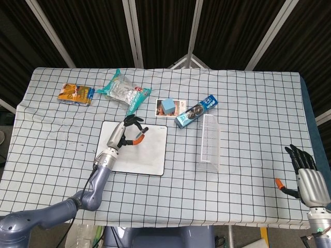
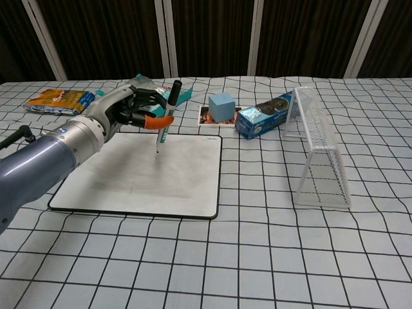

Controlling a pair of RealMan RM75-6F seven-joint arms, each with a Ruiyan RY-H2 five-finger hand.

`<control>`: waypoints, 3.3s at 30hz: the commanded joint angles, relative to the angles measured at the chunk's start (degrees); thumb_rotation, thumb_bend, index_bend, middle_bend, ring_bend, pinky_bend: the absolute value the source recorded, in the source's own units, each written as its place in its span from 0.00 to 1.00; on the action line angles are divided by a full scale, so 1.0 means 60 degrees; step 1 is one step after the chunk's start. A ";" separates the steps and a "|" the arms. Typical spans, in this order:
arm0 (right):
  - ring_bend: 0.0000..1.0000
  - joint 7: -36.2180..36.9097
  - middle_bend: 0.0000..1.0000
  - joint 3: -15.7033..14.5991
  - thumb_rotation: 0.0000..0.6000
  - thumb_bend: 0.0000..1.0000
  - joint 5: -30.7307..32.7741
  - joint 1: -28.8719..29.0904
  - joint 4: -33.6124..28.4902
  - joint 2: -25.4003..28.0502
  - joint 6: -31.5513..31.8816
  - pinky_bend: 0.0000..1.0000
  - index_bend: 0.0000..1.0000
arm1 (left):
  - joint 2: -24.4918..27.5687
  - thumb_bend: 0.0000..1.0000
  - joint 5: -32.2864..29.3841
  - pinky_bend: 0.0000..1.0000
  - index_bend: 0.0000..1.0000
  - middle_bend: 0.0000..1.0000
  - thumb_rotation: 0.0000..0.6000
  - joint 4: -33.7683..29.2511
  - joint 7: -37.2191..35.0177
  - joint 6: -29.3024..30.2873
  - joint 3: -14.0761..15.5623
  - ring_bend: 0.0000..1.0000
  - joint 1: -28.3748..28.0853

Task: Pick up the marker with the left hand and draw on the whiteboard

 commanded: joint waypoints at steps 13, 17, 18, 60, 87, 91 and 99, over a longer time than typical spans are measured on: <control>0.00 -0.0061 0.00 0.0015 1.00 0.30 0.0021 0.0019 -0.0004 -0.0011 -0.0018 0.00 0.00 | -0.0350 0.50 0.0191 0.15 0.72 0.26 1.00 0.0528 -0.0437 -0.0102 0.0182 0.08 -0.0183; 0.00 -0.0080 0.00 0.0012 1.00 0.30 0.0010 0.0014 -0.0001 -0.0021 -0.0001 0.00 0.00 | -0.0336 0.50 0.0303 0.15 0.72 0.26 1.00 0.0414 -0.0480 -0.0088 0.0340 0.08 -0.0130; 0.00 -0.0082 0.00 0.0013 1.00 0.30 0.0009 0.0015 0.0000 -0.0023 0.0001 0.00 0.00 | -0.0331 0.50 0.0322 0.15 0.72 0.26 1.00 0.0389 -0.0483 -0.0084 0.0369 0.08 -0.0117; 0.00 -0.0030 0.00 0.0040 1.00 0.30 0.0050 0.0007 0.0013 -0.0028 0.0014 0.00 0.00 | 0.0038 0.50 0.0535 0.15 0.73 0.27 1.00 0.0219 -0.0566 -0.0063 0.0399 0.08 -0.0252; 0.00 -0.0038 0.00 0.0064 1.00 0.30 0.0135 0.0018 -0.0008 -0.0016 -0.0039 0.00 0.00 | -0.0382 0.50 0.0574 0.15 0.73 0.27 1.00 0.1156 -0.0937 -0.0294 0.0425 0.08 -0.0575; 0.00 -0.0032 0.00 0.0063 1.00 0.30 0.0146 0.0016 -0.0008 -0.0021 -0.0046 0.00 0.00 | -0.0420 0.50 0.0575 0.15 0.73 0.27 1.00 0.1276 -0.0969 -0.0327 0.0460 0.08 -0.0578; 0.00 0.0006 0.00 0.0075 1.00 0.30 0.0179 0.0011 -0.0022 -0.0015 -0.0053 0.00 0.00 | -0.0353 0.50 0.0658 0.15 0.74 0.28 1.00 0.1721 -0.0962 -0.0312 0.0650 0.08 -0.0459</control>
